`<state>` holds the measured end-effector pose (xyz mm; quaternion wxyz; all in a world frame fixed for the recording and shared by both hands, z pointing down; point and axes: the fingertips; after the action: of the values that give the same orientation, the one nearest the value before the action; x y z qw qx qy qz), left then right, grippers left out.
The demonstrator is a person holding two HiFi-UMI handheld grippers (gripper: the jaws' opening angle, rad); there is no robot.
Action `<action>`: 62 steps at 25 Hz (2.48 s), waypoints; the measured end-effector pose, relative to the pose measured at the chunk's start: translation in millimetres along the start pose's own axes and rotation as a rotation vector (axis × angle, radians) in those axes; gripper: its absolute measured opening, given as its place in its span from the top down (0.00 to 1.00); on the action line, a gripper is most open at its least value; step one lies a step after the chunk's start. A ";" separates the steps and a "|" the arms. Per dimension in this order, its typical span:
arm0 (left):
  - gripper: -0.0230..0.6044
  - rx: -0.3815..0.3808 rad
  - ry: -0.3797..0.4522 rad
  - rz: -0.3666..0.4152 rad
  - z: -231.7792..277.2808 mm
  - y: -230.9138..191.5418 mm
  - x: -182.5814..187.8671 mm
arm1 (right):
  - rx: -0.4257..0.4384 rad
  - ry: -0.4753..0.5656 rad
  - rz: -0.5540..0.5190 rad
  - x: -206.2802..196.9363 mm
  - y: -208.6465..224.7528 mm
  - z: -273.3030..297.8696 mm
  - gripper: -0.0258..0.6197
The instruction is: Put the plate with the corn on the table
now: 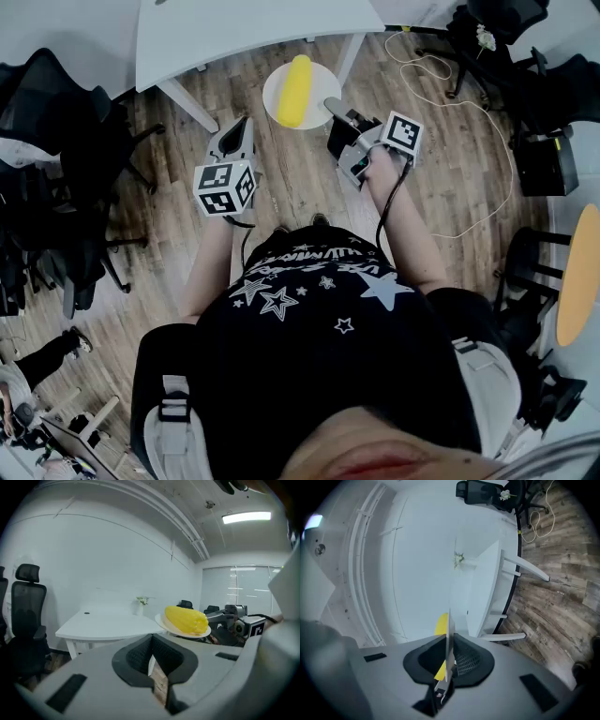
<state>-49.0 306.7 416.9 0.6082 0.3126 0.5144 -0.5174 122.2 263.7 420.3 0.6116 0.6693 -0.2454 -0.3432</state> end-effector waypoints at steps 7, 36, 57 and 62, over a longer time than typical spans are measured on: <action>0.95 0.010 -0.020 -0.003 3.4 2.1 -4.0 | 0.005 -0.010 0.023 -0.6 3.7 -1.1 0.91; 0.95 0.128 -0.053 -0.059 17.7 50.9 -27.9 | 0.043 -0.155 -0.001 48.9 20.2 -36.7 0.90; 0.95 0.060 -0.036 -0.040 142.7 -63.9 21.4 | 0.048 -0.088 -0.045 114.7 35.2 95.2 0.90; 0.95 0.050 -0.030 -0.043 177.5 -111.2 42.1 | 0.058 -0.069 -0.048 131.1 36.3 150.0 0.90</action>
<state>-103.8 101.9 442.7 0.5965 0.3087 0.4990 -0.5477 96.0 63.2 432.8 0.5749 0.6802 -0.2600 -0.3732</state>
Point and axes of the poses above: the fingertips, and each gripper's own axes: z forward along the fingers, y to its right, x out of its top, and after that the axes turned 4 degrees about x, right-handed
